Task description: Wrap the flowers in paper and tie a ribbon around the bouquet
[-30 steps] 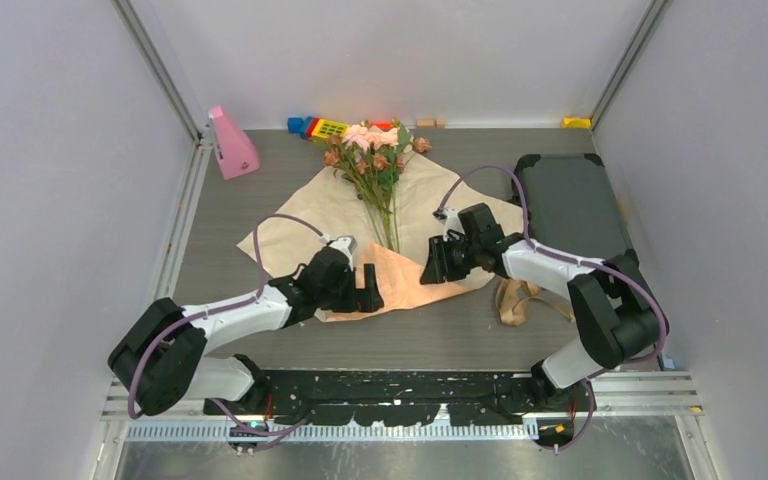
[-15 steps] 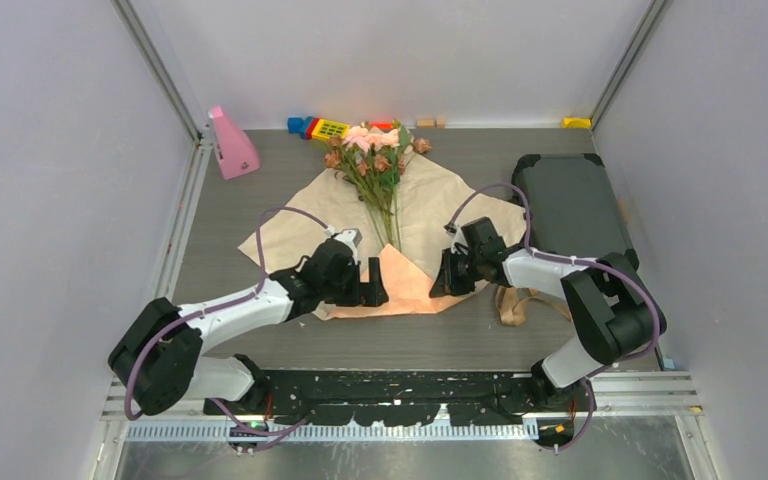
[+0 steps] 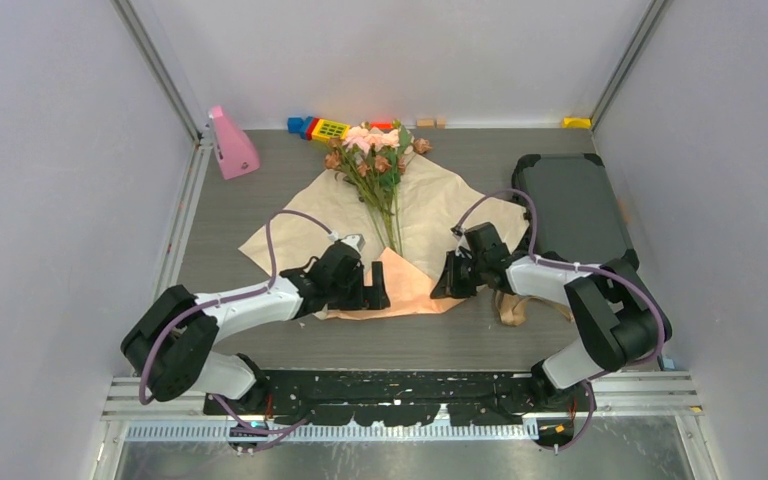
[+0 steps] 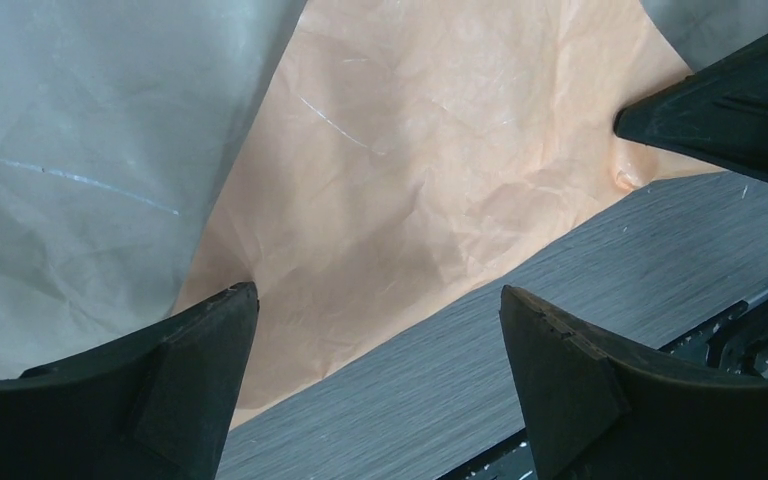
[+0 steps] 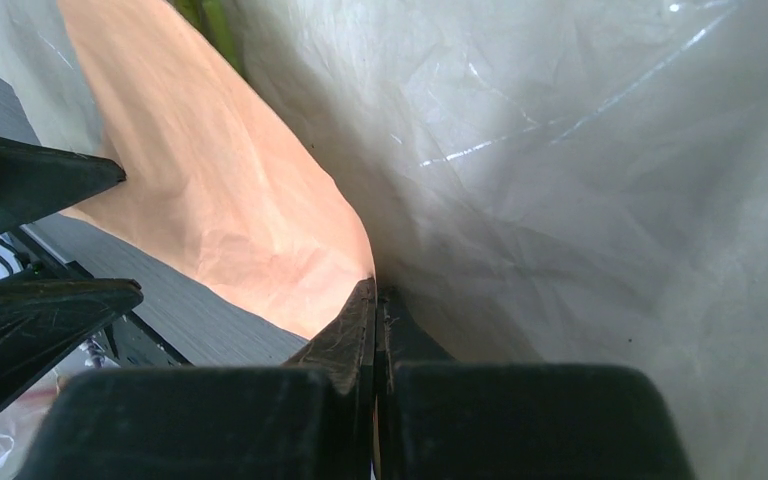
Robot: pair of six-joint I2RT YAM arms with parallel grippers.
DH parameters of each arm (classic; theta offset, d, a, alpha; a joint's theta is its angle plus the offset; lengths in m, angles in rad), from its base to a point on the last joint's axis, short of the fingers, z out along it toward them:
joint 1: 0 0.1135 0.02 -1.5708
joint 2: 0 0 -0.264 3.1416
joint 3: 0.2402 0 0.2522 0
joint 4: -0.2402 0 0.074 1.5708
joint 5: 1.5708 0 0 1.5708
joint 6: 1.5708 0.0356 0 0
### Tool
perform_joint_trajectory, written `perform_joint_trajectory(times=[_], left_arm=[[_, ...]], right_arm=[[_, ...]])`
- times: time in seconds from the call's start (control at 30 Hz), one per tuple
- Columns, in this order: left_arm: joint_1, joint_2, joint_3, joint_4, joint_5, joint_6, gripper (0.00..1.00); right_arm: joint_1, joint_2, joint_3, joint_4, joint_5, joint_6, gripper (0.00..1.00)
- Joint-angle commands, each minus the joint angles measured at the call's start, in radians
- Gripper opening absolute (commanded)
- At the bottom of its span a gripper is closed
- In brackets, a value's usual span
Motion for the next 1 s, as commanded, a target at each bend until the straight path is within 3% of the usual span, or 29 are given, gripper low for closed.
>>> perform_joint_trajectory(times=[0.0, 0.17, 0.27, 0.33, 0.47, 0.57, 0.67, 0.83, 0.97], left_arm=[[-0.004, 0.028, -0.008, -0.130, -0.108, -0.005, 0.95], [-0.004, 0.017, -0.026, -0.227, -0.195, -0.002, 0.96], [-0.004, 0.010, -0.034, -0.245, -0.204, 0.003, 0.96], [-0.004, 0.009, -0.042, -0.239, -0.188, 0.002, 0.96], [-0.004, 0.023, -0.048, -0.202, -0.151, 0.000, 0.96], [-0.004, 0.038, -0.043, -0.193, -0.137, -0.003, 0.95], [-0.004, 0.036, -0.046, -0.194, -0.140, -0.009, 0.95], [-0.004, 0.009, -0.054, -0.192, -0.143, -0.014, 0.95], [-0.004, -0.008, -0.041, -0.191, -0.144, -0.014, 0.95]], right_arm=[[-0.001, -0.047, -0.031, -0.007, 0.037, 0.049, 0.01], [0.020, -0.054, -0.079, -0.032, 0.078, 0.089, 0.01], [0.023, -0.081, -0.077, -0.082, 0.162, 0.090, 0.20], [0.023, -0.131, -0.047, -0.151, 0.257, 0.082, 0.25], [0.071, -0.261, 0.055, -0.321, 0.561, 0.078, 0.46], [0.143, -0.335, 0.124, -0.383, 0.652, 0.062, 0.52], [0.232, -0.364, 0.156, -0.359, 0.636, 0.068, 0.51], [0.346, -0.260, 0.139, -0.191, 0.496, 0.138, 0.29], [0.352, -0.150, 0.116, -0.128, 0.507, 0.210, 0.24]])
